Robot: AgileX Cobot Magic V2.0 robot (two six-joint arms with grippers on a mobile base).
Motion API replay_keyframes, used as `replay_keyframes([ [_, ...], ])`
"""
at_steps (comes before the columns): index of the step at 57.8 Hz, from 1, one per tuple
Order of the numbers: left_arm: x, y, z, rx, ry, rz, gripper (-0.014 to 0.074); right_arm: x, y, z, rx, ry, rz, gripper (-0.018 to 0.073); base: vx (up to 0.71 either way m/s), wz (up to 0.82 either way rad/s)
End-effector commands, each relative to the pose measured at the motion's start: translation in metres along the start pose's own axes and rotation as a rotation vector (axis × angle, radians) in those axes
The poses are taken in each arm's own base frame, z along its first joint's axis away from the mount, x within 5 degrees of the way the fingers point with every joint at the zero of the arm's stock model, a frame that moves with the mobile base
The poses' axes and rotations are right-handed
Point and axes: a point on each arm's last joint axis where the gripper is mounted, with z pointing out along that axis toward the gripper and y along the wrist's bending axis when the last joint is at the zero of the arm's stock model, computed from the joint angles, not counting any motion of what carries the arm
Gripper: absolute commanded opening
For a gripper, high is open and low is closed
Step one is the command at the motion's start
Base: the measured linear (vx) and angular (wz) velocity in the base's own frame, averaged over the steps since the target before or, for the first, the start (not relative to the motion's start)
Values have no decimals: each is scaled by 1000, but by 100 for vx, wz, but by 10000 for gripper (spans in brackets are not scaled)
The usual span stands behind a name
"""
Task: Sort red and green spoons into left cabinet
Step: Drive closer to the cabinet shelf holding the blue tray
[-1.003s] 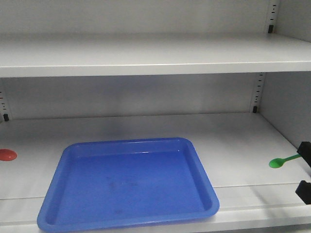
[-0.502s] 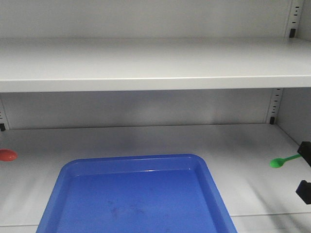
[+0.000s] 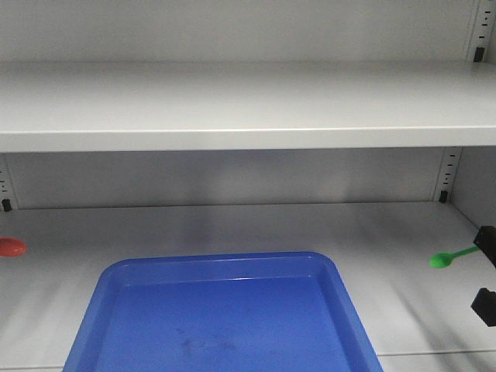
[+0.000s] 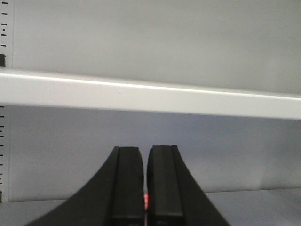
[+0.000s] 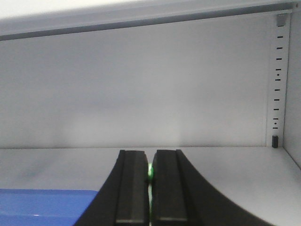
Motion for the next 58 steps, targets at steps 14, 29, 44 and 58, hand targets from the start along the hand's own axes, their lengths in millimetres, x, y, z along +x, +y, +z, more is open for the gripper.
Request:
replay_keyframes([
  [14,-19,-5,1,36,-104,-11,-6,-20,6,-1,-48,-111,-1,-1,0,0],
  [29,-19,-5,1,38,-111,-11,-6,-19,5,0,-44,-105,-1,-1,0,0],
  [44,-19,-5,1,38,-111,-11,-6,-19,5,0,-45,-106,-1,-1,0,0],
  [58,-12,-3,9,34,-73,-53,-6,-17,11,4,-113,-110,-88,-1,0,0],
])
